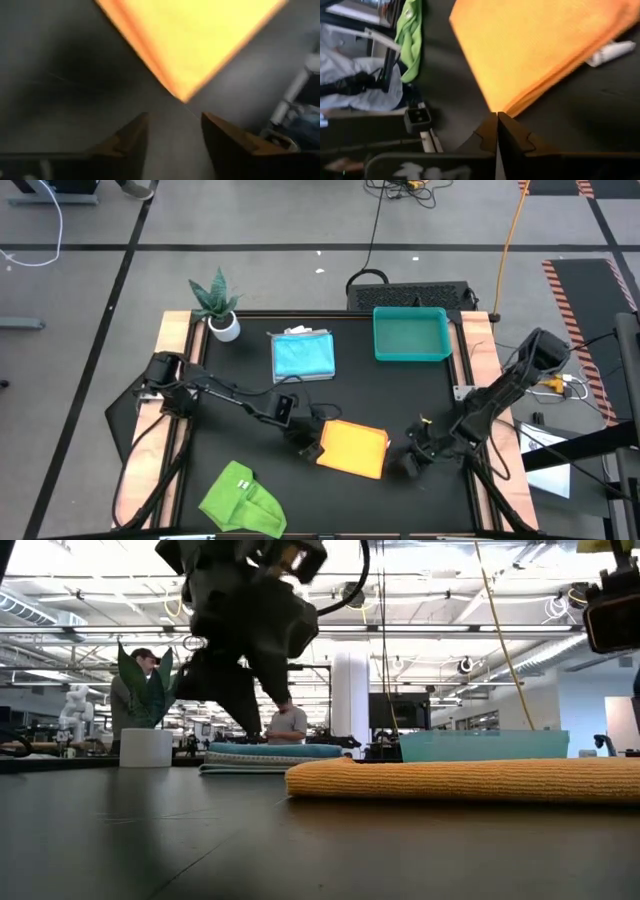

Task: Fold microfiber towels
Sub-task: Fold the yellow microfiber towel

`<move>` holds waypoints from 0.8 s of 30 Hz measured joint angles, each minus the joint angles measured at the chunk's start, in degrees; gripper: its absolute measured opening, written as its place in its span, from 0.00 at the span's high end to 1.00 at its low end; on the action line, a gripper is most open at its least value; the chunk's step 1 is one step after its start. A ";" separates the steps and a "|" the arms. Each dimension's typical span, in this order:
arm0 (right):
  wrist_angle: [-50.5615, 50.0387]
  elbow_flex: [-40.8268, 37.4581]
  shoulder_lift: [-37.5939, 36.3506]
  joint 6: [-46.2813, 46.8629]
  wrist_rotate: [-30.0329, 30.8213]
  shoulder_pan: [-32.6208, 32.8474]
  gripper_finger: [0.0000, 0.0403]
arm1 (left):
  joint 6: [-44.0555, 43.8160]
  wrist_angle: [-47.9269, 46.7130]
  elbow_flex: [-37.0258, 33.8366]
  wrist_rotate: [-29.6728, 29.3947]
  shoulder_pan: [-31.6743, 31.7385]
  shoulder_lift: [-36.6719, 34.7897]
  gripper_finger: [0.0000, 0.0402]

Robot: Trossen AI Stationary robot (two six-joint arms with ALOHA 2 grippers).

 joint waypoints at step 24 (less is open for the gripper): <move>15.74 -1.96 16.46 17.36 7.65 1.23 0.34 | -10.32 10.54 0.11 -16.82 -2.31 8.17 0.33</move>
